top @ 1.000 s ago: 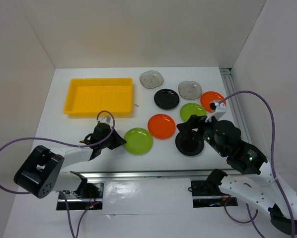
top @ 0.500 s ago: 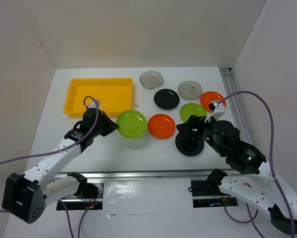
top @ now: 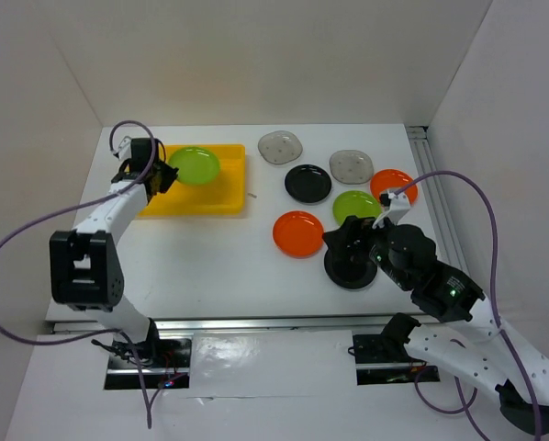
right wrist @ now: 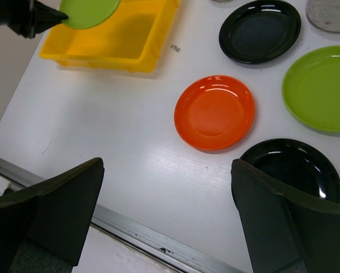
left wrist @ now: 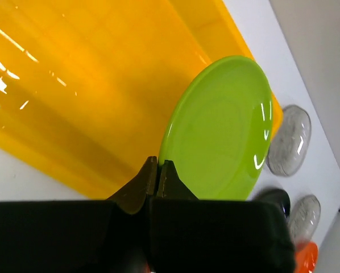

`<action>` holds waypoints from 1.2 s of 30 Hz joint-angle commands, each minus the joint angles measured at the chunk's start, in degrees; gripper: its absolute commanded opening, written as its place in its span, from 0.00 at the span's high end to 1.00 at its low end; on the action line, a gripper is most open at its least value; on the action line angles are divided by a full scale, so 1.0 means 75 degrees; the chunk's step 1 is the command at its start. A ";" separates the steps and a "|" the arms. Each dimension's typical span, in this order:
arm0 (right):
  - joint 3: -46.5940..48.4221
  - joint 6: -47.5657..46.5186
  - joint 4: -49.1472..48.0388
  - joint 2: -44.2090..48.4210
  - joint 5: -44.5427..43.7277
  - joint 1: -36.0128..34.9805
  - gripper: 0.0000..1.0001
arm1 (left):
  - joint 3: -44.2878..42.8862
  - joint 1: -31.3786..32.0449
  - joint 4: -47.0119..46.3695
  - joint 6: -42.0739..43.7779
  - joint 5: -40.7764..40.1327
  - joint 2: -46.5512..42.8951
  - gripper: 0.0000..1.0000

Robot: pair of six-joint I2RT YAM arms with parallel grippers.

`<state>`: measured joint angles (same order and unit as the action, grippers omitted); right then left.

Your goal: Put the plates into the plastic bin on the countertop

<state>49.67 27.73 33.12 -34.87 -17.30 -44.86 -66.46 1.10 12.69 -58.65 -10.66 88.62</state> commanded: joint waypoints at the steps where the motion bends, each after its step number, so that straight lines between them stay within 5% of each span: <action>1: -0.0212 -0.0134 -0.0595 0.0056 0.0126 -0.0054 0.00 | -0.0759 -0.0299 -0.0379 0.0027 0.0037 0.0850 1.00; 7: -0.0423 -0.0134 -0.0971 -0.0096 0.0548 -0.0054 0.00 | -0.1193 -0.0557 -0.1047 0.0038 0.0238 0.1601 1.00; 12: -0.0575 -0.0134 -0.1111 -0.0260 0.0689 -0.0054 0.00 | -0.2237 -0.0487 -0.0110 0.0191 0.0014 0.2398 1.00; 16: -0.0576 -0.0134 -0.1112 -0.0342 0.0689 -0.0054 0.00 | -0.2156 -0.0487 -0.0168 0.0192 0.0178 0.2493 0.49; 29: -0.0435 -0.0134 -0.1042 -0.0483 0.0467 -0.0054 0.00 | -0.0982 -0.0348 -0.0380 -0.0138 0.0926 0.0712 0.39; 36: -0.0366 0.0006 -0.0972 -0.0413 0.0326 -0.0054 0.00 | 0.0291 0.1936 -0.1877 0.0905 0.2834 0.0441 0.21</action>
<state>45.39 27.59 28.34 -38.46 -13.34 -44.86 -69.12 9.43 5.19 -56.01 0.34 91.88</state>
